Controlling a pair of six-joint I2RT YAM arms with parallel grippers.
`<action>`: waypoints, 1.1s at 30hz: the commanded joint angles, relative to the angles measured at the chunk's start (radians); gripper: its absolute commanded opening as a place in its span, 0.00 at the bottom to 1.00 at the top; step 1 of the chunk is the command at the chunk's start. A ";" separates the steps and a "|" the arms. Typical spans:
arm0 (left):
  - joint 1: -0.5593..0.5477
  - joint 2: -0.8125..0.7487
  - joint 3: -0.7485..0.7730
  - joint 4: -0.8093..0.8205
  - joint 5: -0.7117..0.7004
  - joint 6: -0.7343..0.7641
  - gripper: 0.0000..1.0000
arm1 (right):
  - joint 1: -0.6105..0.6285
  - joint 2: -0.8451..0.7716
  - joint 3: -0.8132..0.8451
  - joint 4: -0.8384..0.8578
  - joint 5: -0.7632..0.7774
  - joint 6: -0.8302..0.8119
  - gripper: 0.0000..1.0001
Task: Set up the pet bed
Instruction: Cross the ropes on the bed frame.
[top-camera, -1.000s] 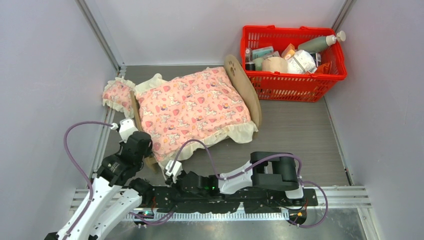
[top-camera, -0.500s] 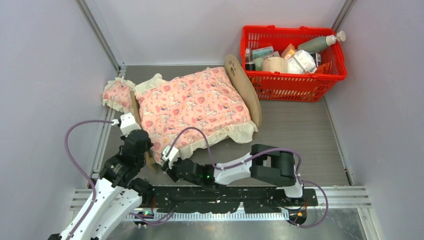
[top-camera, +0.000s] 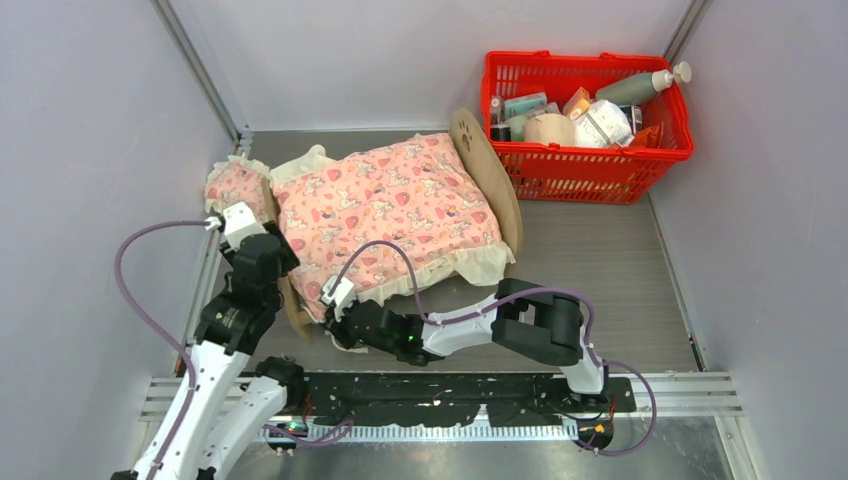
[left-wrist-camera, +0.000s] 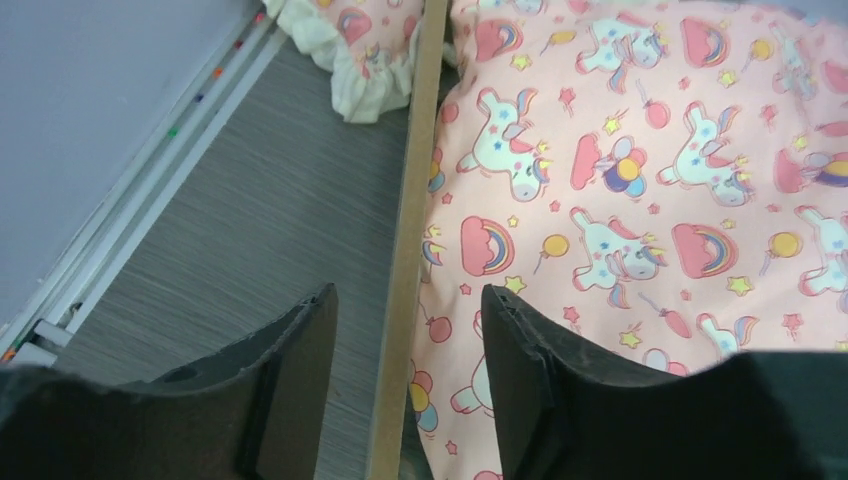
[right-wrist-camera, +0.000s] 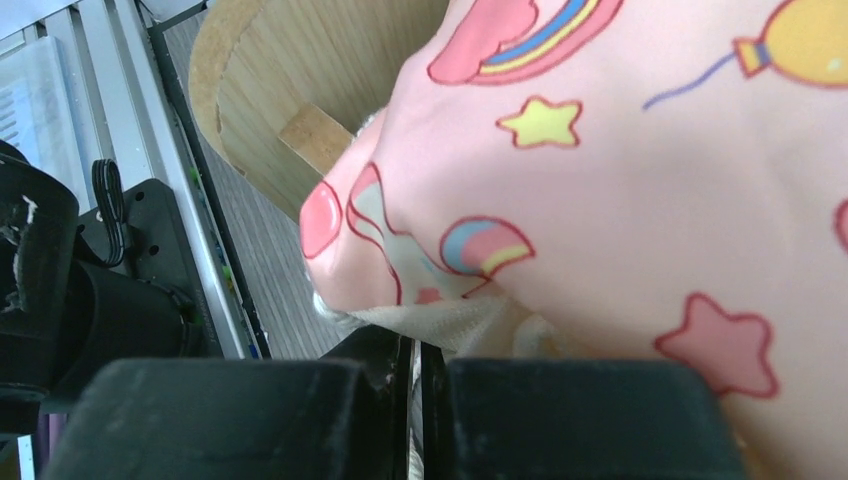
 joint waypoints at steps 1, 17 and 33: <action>0.006 -0.042 0.095 -0.095 -0.052 0.007 0.61 | 0.001 -0.024 -0.027 0.077 -0.007 0.025 0.05; 0.065 0.193 -0.020 -0.042 0.018 -0.125 0.10 | 0.005 -0.040 -0.028 0.106 -0.042 0.003 0.05; 0.112 0.280 0.195 -0.049 0.045 -0.044 0.43 | 0.006 0.014 0.023 0.109 0.009 0.047 0.05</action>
